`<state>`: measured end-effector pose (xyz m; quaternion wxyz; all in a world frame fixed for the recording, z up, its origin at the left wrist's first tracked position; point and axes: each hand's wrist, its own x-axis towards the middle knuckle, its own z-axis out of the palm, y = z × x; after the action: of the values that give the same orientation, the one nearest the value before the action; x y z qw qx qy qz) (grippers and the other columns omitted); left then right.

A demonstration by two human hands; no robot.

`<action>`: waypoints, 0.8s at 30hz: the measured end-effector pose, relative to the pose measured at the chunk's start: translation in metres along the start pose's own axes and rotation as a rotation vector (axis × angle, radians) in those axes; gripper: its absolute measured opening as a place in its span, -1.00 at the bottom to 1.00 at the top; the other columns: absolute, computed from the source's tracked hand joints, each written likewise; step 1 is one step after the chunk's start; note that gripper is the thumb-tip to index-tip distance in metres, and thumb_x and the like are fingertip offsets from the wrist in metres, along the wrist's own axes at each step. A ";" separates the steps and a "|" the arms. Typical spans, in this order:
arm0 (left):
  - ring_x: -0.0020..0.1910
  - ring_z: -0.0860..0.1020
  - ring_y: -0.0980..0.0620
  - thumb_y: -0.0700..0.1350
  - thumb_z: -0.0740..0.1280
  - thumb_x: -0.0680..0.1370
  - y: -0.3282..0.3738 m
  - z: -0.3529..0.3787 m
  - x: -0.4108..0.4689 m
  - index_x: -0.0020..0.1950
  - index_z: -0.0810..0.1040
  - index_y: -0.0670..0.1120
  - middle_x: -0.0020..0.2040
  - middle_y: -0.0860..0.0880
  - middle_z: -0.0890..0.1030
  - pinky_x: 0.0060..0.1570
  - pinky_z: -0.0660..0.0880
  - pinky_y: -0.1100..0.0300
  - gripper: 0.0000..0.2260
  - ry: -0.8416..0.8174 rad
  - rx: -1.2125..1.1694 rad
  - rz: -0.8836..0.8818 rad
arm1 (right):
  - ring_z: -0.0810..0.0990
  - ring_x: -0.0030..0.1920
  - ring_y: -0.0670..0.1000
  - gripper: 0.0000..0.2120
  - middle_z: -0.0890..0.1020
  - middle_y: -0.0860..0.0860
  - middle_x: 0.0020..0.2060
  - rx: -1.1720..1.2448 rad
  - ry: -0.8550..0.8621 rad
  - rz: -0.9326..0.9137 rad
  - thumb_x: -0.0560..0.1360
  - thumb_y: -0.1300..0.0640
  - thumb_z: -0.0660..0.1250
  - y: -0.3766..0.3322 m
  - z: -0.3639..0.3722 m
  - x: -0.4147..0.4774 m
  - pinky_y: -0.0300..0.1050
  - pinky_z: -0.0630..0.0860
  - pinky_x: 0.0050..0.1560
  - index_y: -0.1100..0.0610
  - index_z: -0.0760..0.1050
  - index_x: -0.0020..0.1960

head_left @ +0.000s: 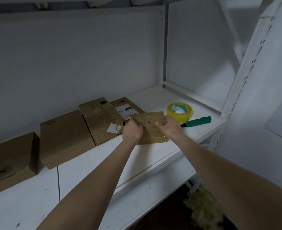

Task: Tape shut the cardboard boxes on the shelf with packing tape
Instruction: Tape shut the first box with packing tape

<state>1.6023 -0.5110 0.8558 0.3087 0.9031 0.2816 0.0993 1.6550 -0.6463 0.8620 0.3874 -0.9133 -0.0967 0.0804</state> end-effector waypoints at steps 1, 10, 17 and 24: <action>0.14 0.52 -0.21 -0.16 0.15 0.60 0.002 0.001 0.003 0.28 0.38 -0.19 0.18 -0.21 0.54 0.02 0.44 0.03 -0.73 -0.008 0.010 0.001 | 0.51 0.26 0.16 -0.55 0.56 0.11 0.25 0.010 -0.004 -0.006 0.59 -0.07 0.26 -0.001 0.000 0.002 -0.07 0.42 0.14 0.13 0.40 0.39; 0.48 0.18 -0.18 -0.12 0.18 0.60 0.037 -0.006 0.024 0.45 0.29 -0.14 0.51 -0.19 0.15 0.29 0.36 -0.10 -0.59 0.104 0.349 0.206 | 0.51 0.22 0.23 -0.66 0.55 0.22 0.22 -0.022 0.137 0.036 0.68 0.06 0.04 0.018 -0.032 0.044 -0.03 0.42 0.15 0.16 0.45 0.33; 0.44 0.28 -0.07 -0.23 0.20 0.55 0.084 0.024 0.044 0.38 0.43 -0.08 0.48 -0.11 0.23 0.37 0.32 0.04 -0.62 0.011 0.211 0.376 | 0.38 0.26 0.21 -0.64 0.49 0.15 0.24 -0.267 0.189 0.089 0.60 0.18 0.14 0.062 -0.071 0.088 0.02 0.39 0.15 0.09 0.39 0.38; 0.40 0.33 -0.09 -0.30 0.15 0.57 0.113 0.059 0.052 0.36 0.46 -0.11 0.45 -0.12 0.28 0.36 0.31 0.08 -0.63 -0.036 0.165 0.385 | 0.47 0.24 0.09 -0.53 0.58 0.06 0.17 -0.602 -0.138 -0.123 0.53 -0.22 0.23 0.063 -0.064 0.117 0.00 0.24 0.35 0.05 0.49 0.30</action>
<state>1.7167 -0.5845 0.8786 0.2141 0.9640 0.1054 0.1172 1.7900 -0.7059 0.8519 0.0964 -0.9717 -0.1975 0.0864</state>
